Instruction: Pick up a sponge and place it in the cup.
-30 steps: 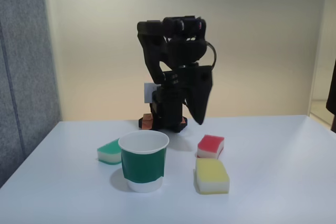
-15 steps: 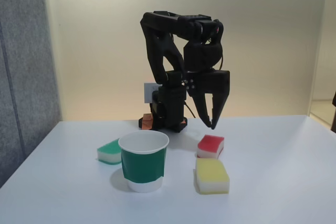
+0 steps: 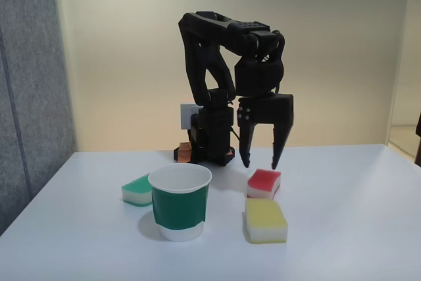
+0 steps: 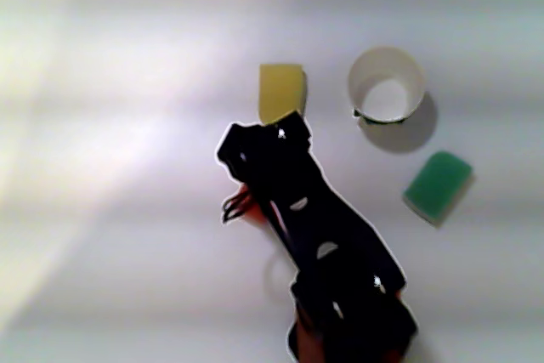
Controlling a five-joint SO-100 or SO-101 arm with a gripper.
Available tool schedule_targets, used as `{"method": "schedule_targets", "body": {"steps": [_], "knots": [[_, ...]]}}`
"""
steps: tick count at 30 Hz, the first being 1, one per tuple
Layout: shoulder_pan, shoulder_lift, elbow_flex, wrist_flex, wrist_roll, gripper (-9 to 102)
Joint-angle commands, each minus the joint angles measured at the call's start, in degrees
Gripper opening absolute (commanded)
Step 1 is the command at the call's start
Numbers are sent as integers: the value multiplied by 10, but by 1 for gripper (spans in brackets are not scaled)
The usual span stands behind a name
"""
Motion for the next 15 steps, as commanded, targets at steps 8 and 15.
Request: {"method": "schedule_targets", "body": {"steps": [8,15], "knots": [[-25,-34,-14,-46,-1,34],[-52,-90,0,-112,20,35]]}}
